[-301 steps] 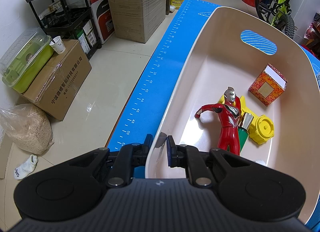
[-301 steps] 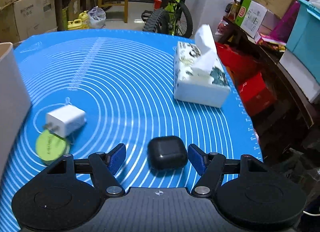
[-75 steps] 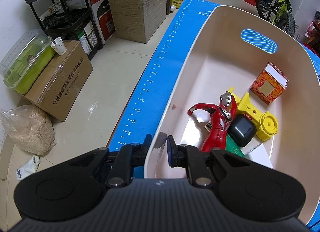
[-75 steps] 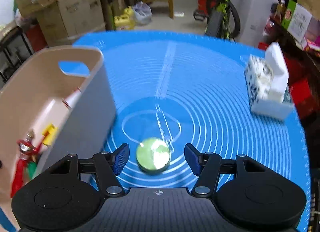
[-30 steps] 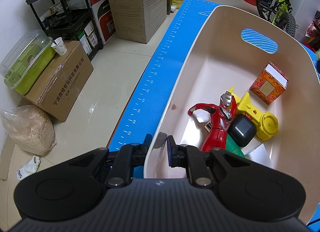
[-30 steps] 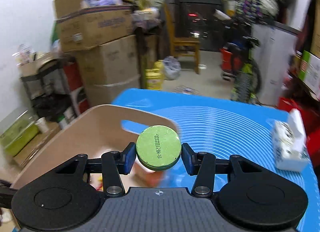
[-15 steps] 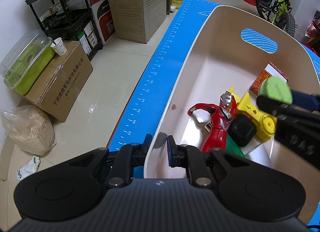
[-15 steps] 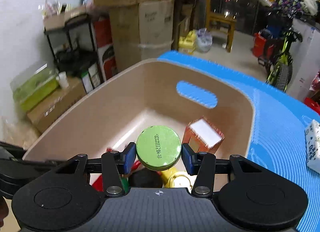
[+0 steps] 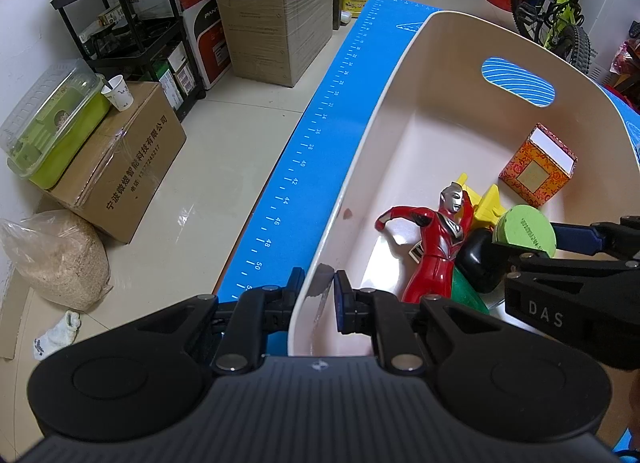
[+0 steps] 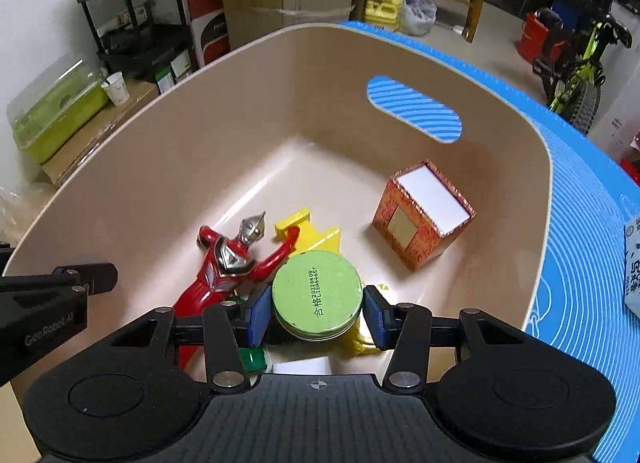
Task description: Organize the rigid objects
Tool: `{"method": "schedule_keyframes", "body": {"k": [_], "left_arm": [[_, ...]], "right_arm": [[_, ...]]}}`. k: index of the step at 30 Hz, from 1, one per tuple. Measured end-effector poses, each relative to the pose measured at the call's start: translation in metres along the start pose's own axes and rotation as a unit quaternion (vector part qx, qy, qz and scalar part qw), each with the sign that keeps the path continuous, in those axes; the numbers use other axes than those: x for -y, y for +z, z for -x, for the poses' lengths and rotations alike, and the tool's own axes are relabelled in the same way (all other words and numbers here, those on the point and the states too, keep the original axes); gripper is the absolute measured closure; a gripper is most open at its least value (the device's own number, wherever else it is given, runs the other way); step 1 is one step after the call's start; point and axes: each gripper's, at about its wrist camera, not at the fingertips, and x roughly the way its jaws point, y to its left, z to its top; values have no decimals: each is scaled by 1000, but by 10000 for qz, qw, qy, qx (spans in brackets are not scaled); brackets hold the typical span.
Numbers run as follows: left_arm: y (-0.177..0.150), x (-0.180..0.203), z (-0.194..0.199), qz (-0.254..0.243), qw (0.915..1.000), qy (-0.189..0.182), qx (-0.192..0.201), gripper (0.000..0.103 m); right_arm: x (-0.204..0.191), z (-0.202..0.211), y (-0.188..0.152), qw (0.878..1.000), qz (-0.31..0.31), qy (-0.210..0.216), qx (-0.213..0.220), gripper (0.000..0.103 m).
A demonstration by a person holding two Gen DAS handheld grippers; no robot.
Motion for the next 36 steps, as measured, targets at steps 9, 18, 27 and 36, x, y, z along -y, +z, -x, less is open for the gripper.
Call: {"method": "schedule_keyframes", "body": {"k": [9,18,27,36], "left_arm": [[0,0,0,4,10000,-12,-1,86],[0,1,-1,-4,10000,18,1,85],[0,7,15,-144,9992,91,353,31],[4,32,52,-415,9951,76,890,24]], "right_arm": [[0,4,1,9999,68,-28,83,35],[0,22,-2,9995,2,86,316,32],[16,49,-3,9977,-348,88,567,27],[41,97,-9,9937,-633,40,920,19]]}}
